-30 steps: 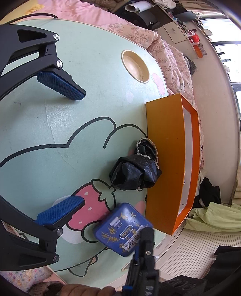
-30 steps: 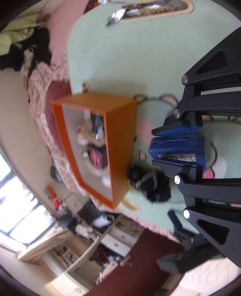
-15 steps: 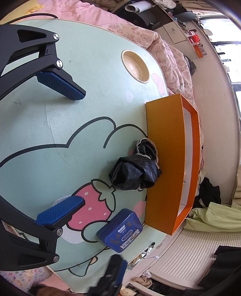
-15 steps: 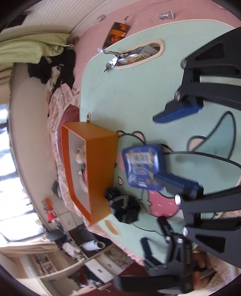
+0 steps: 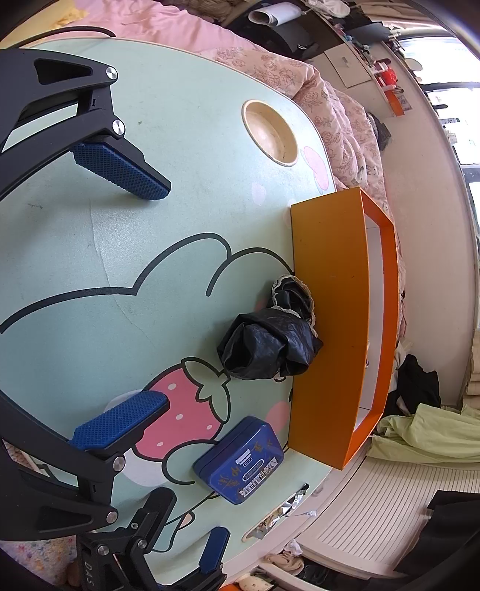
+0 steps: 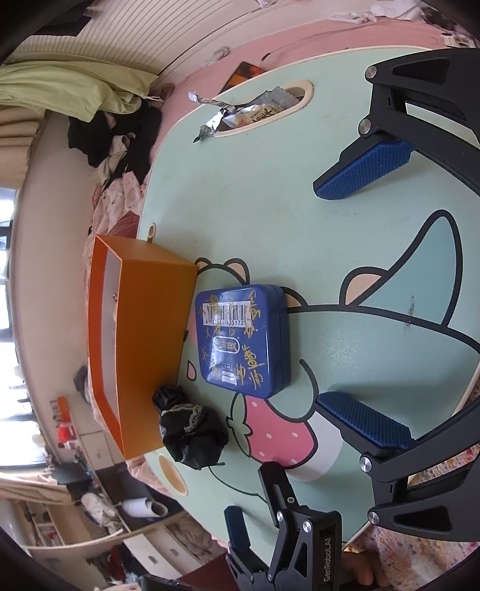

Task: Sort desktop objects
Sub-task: 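Lift the blue tin out with the right gripper and set it on the table, then reach the left gripper into the box and grasp the red-emblem black block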

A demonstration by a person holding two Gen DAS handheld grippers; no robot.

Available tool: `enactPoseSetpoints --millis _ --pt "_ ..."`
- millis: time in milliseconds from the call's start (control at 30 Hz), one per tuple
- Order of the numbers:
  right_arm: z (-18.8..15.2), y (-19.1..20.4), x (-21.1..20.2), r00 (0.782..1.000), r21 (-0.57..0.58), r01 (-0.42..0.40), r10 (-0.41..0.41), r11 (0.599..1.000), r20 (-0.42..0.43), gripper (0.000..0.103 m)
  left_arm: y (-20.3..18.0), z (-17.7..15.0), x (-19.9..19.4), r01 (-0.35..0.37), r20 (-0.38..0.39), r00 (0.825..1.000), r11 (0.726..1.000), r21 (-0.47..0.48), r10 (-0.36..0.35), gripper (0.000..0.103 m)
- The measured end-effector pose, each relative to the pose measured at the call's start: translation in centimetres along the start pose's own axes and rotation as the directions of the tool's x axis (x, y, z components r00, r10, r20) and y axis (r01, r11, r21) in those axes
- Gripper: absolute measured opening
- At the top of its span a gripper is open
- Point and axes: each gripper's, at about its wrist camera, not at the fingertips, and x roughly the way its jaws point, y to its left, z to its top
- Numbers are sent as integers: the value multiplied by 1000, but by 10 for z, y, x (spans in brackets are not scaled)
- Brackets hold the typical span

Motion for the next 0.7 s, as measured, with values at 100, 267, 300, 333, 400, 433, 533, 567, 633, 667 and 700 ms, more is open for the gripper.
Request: enactPoseSetpoints --millis 100,267,300,333,400,433,533,567,633,667,700 --pt "1 1 -1 1000 -1 0 0 1000 1 103 0 0 0 0 0 1000 1000 0 0 103" --pt "2 4 -3 1000 -2 1 -1 1000 3 103 0 0 0 0 1 1000 1000 -1 0 103" --pt "2 5 -4 1000 -2 1 -1 1000 4 103 -1 0 0 0 1 1000 1000 -1 0 103" --pt "3 5 -4 1000 -2 1 -1 1000 5 103 -1 0 0 -2 1 1000 1000 0 2 103" --pt "3 5 -4 1000 -1 0 0 1000 5 103 1 1 -1 6 -1 1000 1000 -9 -6 103" --pt "3 5 -4 1000 -1 0 0 1000 5 103 5 2 -3 17 0 1000 1000 -16 -17 103" --pt "3 5 -4 1000 -1 0 0 1000 5 103 14 15 -19 35 39 999 999 -38 -33 103" --pt "3 5 -4 1000 -1 0 0 1000 5 103 16 23 -25 41 55 998 998 -38 -39 103" --pt "3 5 -4 1000 -1 0 0 1000 6 103 20 46 -38 58 87 995 998 -28 -56 103" --pt "3 5 -4 1000 -1 0 0 1000 5 103 21 59 -42 65 97 993 998 -24 -63 103" --pt "3 5 -4 1000 -1 0 0 1000 5 103 21 76 -45 78 100 992 997 -18 -75 102"
